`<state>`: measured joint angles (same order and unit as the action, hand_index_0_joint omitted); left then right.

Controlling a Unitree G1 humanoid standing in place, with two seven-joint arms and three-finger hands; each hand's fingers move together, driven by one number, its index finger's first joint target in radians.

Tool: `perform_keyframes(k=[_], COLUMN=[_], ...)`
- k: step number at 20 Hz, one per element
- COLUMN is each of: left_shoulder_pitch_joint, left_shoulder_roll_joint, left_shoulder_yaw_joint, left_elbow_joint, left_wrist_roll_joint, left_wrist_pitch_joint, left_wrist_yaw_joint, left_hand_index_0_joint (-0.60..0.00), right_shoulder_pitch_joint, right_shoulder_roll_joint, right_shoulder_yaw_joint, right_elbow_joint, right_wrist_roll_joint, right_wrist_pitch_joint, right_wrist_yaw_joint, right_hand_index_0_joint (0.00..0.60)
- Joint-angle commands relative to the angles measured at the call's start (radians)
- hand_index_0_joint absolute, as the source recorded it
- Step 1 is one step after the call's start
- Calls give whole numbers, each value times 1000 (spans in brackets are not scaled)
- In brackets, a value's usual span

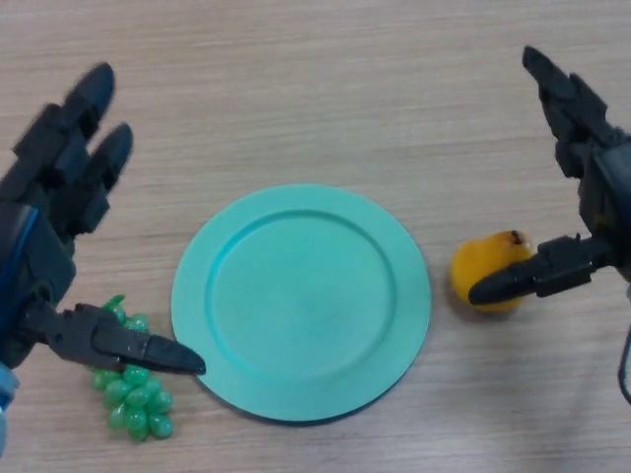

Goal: Pick up the yellow pear and place it on the plate

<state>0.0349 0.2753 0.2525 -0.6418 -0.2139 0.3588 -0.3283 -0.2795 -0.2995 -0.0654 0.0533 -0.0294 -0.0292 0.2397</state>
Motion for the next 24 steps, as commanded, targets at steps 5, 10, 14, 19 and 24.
perform_keyframes(k=[5, 10, 14, 19, 24], left_shoulder_pitch_joint=[-9, 14, 16, 15, 8], left_shoulder_roll_joint=[25, 5, 17, 28, 12], left_shoulder_yaw_joint=[95, 85, 117, 167, 140], left_elbow_joint=[-19, -10, -76, -151, -129], left_wrist_roll_joint=[-3, 1, -83, -141, -108], left_wrist_pitch_joint=[-202, -244, -119, 10, -31], left_wrist_yaw_joint=[5, 27, 29, 10, 28], left_hand_index_0_joint=[0, 0, 0, 0, 0], right_shoulder_pitch_joint=[-156, -233, -272, -281, -198], right_shoulder_roll_joint=[-46, -11, -6, 13, 21], right_shoulder_yaw_joint=[-32, -2, 10, -11, 4], right_elbow_joint=[369, 586, 716, 752, 462], right_wrist_roll_joint=[-24, -16, -40, 3, 40], right_wrist_pitch_joint=[-324, -369, -415, -407, -207], right_wrist_yaw_joint=[-82, -101, -108, -137, -131], right_hand_index_0_joint=[0, 0, 350, 600, 600])
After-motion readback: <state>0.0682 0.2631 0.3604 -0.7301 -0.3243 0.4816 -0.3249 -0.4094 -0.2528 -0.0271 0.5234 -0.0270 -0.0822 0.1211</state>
